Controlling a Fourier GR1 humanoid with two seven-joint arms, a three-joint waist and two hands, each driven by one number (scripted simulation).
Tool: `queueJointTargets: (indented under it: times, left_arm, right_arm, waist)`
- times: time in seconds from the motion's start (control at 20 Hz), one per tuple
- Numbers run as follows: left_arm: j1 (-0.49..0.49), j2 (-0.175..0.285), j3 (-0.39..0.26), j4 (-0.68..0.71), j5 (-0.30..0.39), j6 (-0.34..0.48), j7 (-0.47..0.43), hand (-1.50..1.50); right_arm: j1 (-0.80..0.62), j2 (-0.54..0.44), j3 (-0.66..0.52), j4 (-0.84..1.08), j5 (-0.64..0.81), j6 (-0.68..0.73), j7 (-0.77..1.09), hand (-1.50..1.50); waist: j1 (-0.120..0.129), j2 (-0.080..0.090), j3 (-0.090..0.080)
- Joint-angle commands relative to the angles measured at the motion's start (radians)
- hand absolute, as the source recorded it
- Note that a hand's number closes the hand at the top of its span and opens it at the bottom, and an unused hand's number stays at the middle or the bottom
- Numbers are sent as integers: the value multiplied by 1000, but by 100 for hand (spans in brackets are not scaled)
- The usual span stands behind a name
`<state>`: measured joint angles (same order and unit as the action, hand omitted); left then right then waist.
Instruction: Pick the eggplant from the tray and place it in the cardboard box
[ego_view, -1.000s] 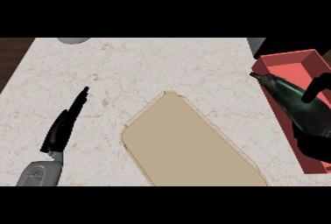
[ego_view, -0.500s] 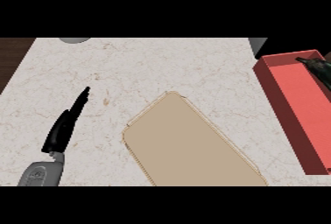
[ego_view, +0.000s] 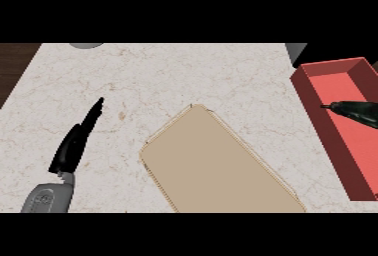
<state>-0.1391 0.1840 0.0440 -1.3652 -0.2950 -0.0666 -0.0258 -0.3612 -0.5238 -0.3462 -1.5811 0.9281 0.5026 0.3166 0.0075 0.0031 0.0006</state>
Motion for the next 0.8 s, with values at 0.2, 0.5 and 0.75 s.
queueJointTargets:
  times: [0.2, 0.5, 0.75]
  left_arm:
    - [2, -5, 4, 28, -2, 2, -35, 0]
    - [5, 10, 7, -27, 12, -24, 22, 0]
    - [11, 0, -8, -12, -14, -6, -5, 0]
  right_arm:
    - [-39, 64, -35, 263, -82, -201, -234, -150]
    - [-115, 152, -216, 253, -341, -242, -340, -150]
    - [-196, 147, -307, 356, -456, -236, -277, -150]
  waist:
    - [3, 1, 0]
    - [-2, -4, 2]
    - [-1, -3, 0]
